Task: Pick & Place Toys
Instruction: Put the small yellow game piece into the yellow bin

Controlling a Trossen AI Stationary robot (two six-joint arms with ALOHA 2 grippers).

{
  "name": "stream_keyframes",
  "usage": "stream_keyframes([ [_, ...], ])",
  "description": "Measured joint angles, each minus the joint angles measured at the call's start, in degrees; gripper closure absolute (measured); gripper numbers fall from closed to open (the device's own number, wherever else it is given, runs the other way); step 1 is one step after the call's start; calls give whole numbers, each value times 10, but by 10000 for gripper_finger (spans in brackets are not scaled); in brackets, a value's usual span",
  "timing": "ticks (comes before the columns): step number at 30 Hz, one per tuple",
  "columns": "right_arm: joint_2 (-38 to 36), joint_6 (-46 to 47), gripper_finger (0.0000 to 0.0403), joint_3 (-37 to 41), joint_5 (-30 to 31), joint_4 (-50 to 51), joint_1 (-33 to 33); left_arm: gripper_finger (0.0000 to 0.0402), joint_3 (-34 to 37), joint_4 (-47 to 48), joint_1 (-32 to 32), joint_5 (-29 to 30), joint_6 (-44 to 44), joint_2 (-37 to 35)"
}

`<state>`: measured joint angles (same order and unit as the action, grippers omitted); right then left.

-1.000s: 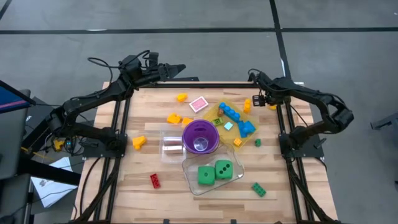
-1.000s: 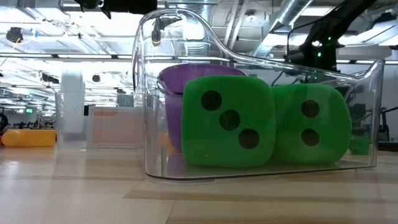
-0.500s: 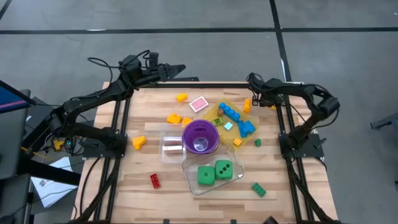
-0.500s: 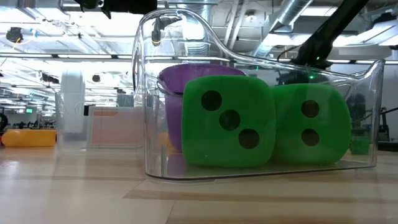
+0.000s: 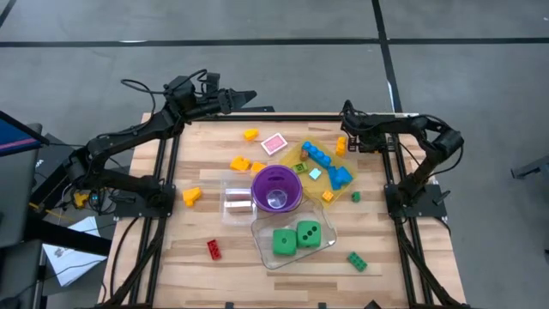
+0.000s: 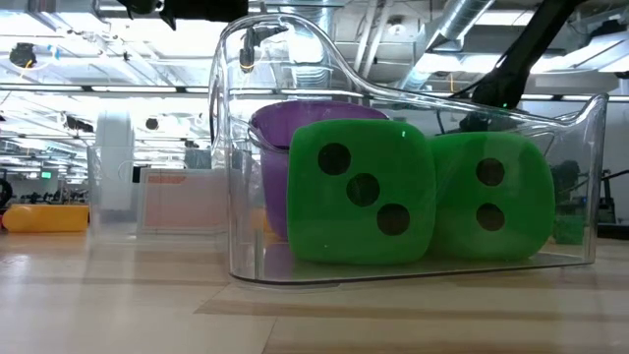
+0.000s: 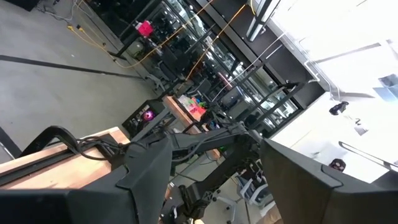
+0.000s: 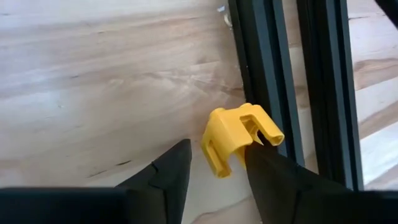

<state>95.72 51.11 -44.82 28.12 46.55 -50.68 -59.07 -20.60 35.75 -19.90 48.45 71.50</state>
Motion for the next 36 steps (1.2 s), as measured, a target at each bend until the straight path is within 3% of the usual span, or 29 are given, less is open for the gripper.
stream_keyframes([
  [10,-17,10,284,12,3,-21,-17,160,0,0,0,0,2,0],
  [22,-13,10,364,11,5,-20,-7,160,0,0,-1,0,4,0],
  [32,-17,15,356,12,-7,1,40,160,0,0,-1,0,4,0],
  [36,-59,37,361,13,-17,12,79,160,0,0,-1,0,4,0],
])
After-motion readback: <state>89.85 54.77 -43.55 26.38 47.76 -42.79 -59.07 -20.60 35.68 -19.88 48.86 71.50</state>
